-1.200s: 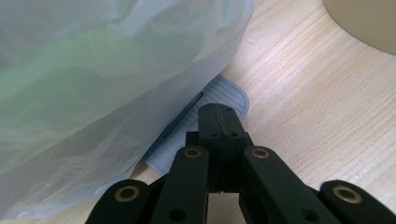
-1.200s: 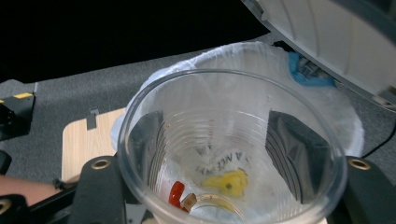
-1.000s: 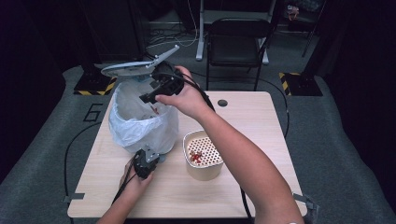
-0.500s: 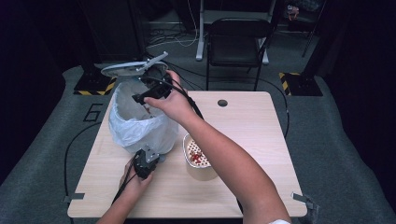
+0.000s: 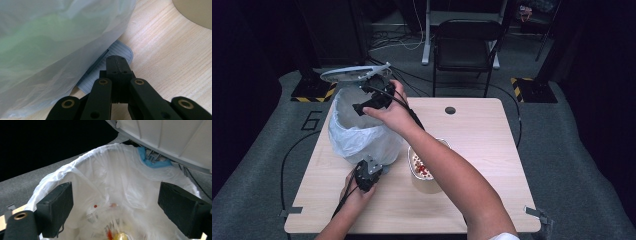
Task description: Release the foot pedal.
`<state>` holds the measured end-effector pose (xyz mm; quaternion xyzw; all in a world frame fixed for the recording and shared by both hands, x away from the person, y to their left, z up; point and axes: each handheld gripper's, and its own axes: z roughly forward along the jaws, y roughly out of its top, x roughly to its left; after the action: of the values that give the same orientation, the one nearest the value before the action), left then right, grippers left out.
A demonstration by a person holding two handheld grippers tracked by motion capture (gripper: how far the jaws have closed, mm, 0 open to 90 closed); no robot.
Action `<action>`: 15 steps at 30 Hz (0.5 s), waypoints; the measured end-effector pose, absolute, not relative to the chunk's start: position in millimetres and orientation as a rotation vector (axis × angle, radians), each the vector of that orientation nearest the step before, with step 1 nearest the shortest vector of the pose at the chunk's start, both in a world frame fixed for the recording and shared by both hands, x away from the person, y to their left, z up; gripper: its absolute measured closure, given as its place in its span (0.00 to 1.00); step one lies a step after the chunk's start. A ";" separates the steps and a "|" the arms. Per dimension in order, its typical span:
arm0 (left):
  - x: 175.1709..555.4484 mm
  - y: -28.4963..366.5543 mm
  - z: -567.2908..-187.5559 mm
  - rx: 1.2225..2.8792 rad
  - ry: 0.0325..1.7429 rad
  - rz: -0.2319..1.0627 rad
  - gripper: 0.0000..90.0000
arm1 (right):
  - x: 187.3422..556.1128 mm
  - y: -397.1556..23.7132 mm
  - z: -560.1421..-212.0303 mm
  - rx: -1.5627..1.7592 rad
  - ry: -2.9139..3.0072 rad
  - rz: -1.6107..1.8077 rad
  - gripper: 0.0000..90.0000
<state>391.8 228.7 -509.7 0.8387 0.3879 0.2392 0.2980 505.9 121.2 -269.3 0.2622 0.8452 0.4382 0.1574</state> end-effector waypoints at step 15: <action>391.7 228.8 -509.7 2.229 1.032 0.636 1.00 | 496.7 95.1 -269.7 0.784 2.432 1.314 0.15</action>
<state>391.7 228.8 -509.7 0.8387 0.3884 0.2393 0.2975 496.7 95.1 -269.7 0.2703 0.8388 0.4533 0.1338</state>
